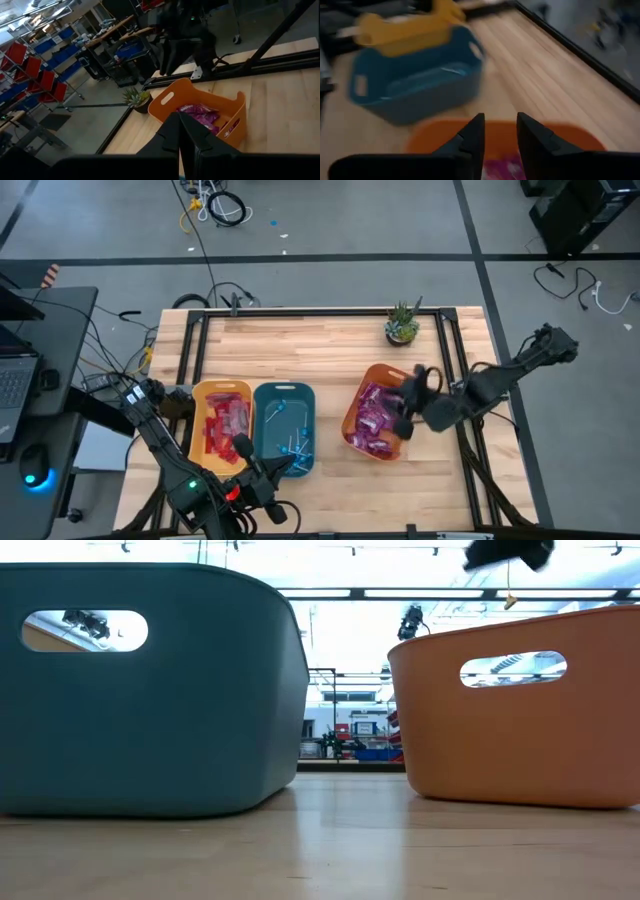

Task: Sort candy
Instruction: Adjust the colored bins

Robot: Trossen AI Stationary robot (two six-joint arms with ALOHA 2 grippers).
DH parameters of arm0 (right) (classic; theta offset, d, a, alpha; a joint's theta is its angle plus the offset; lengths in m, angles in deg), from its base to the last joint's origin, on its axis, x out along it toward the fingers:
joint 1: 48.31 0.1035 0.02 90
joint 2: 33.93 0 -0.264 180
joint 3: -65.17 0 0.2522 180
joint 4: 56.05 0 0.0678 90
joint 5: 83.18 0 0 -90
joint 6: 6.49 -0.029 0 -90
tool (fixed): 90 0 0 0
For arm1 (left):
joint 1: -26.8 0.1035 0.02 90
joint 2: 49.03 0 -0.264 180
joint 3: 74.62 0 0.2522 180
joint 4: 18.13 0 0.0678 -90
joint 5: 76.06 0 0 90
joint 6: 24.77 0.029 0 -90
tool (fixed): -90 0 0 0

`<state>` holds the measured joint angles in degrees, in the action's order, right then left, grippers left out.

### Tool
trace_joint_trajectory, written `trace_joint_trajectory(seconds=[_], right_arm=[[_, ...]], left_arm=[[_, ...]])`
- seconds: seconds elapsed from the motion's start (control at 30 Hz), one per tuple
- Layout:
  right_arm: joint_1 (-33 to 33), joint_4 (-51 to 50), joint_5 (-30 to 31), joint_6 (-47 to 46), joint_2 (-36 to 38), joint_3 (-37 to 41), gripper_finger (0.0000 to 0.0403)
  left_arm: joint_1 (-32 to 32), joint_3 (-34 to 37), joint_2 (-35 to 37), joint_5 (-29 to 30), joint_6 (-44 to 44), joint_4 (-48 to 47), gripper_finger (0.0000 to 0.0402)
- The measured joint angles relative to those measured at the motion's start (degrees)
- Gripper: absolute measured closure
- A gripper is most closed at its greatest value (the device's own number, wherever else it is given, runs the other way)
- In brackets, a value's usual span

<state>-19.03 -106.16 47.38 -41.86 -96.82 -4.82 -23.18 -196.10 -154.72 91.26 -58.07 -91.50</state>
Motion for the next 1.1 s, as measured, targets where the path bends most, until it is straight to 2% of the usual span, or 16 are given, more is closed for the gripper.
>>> trace_joint_trajectory(seconds=[0.27, 0.4, 0.5, 0.6, 0.93, 1.1], right_arm=[[-7.43, -22.54, -0.37, -16.79, 3.58, 0.00, 0.0342], [-11.74, -33.99, -3.72, -23.21, 3.61, 0.00, 0.0376], [-13.63, -40.09, -4.32, -26.02, 3.61, 0.00, 0.0398], [-14.81, -43.11, -4.86, -27.25, 3.61, 0.00, 0.0396], [-16.89, -44.48, -6.13, -25.47, 3.59, 1.49, 0.0402], [-18.25, -44.56, -6.16, -23.92, 3.56, 2.69, 0.0402]], left_arm=[[0.09, 0.03, 0.00, -0.01, -0.85, 0.30, 0.0401], [0.31, 0.04, 0.02, -1.64, -2.93, 0.31, 0.0401], [1.61, 0.04, -0.47, -6.60, -3.02, 1.45, 0.0401], [4.34, 0.04, -2.29, -12.20, -0.91, 4.03, 0.0401], [13.75, 0.07, -8.04, -26.85, 4.72, 11.62, 0.0401], [17.46, 0.07, -10.75, -37.91, 5.48, 14.60, 0.0401]])
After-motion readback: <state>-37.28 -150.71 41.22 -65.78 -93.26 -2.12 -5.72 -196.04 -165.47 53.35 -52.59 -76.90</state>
